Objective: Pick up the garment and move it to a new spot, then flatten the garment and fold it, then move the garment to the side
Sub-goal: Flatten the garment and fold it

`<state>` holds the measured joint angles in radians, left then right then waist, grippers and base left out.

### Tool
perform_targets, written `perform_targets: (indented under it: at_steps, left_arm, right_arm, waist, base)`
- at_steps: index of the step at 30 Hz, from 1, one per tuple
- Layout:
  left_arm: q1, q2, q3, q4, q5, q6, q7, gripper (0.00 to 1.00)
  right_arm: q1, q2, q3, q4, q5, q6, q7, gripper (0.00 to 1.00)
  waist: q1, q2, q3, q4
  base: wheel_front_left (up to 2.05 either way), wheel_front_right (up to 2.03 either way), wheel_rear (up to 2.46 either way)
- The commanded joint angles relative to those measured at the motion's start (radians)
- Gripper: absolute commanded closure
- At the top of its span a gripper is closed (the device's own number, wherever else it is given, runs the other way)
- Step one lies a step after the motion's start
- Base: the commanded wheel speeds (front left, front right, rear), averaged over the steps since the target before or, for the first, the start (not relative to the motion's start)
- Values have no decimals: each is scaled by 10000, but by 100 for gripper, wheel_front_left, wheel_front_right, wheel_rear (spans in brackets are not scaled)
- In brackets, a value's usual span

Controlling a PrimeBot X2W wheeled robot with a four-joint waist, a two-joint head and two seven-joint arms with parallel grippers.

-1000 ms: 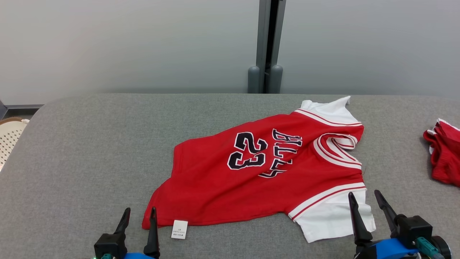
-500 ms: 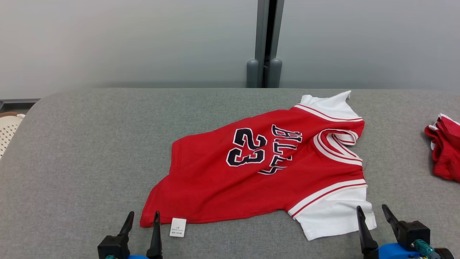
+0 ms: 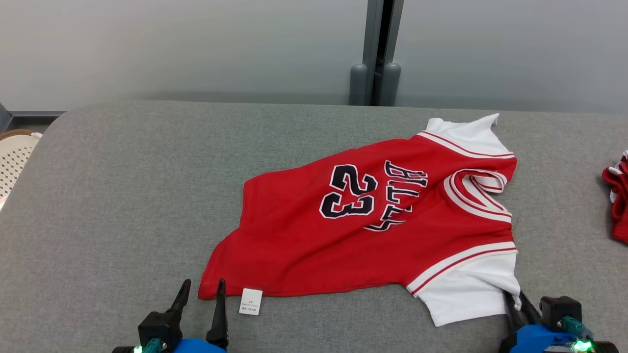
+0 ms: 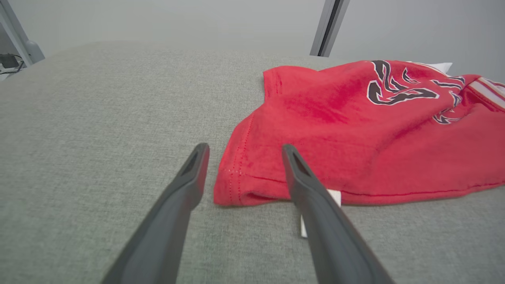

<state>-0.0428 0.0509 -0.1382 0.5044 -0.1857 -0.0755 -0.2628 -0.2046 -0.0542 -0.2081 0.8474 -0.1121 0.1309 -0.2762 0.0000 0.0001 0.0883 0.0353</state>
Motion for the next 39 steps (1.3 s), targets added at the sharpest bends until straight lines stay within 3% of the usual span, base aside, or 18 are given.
perform_targets:
  at_steps: [1,11,27,28,29,30,33,39]
  left_arm:
    - [-105,-2,53,-9,-71,41,-27,0]
    - [31,-3,-154,312,-556,-185,-27,0]
    - [-127,1,-901,1039,-1052,-528,-27,0]
    - [-181,-1,-927,1055,-983,-534,-27,12]
    - [-243,-1,-936,1043,-959,-539,-27,68]
    - [-325,-1,-921,910,-955,-544,-27,100]
    - [-349,-1,-852,490,-920,-562,-27,100]
    - [-821,69,-968,-636,-1101,-582,-27,100]
  right_arm:
    - [237,57,16,299,140,-3,219,100]
    - [1487,8,-938,-1607,181,-11,159,100]
    - [1664,17,-768,-2137,597,-3,134,100]
    - [1664,17,-749,-2173,625,-3,134,100]
    - [1657,17,-733,-2227,641,-2,132,100]
    - [1652,17,-727,-2289,639,-2,130,100]
    - [1544,14,-663,-2697,954,-3,121,100]
    - [892,7,-247,-4852,3144,-3,106,100]
  waist:
    - [0,-1,24,-12]
    - [0,-1,46,-226]
    - [0,-1,183,-315]
    - [0,-1,196,-299]
    - [0,-1,214,-288]
    - [0,-1,232,-281]
    - [0,-1,259,-293]
    - [0,-1,118,-369]
  base:
    - [0,0,0]
    - [0,0,0]
    - [0,0,0]
    - [0,0,0]
    - [0,0,0]
    - [0,0,0]
    - [0,0,0]
    - [0,0,0]
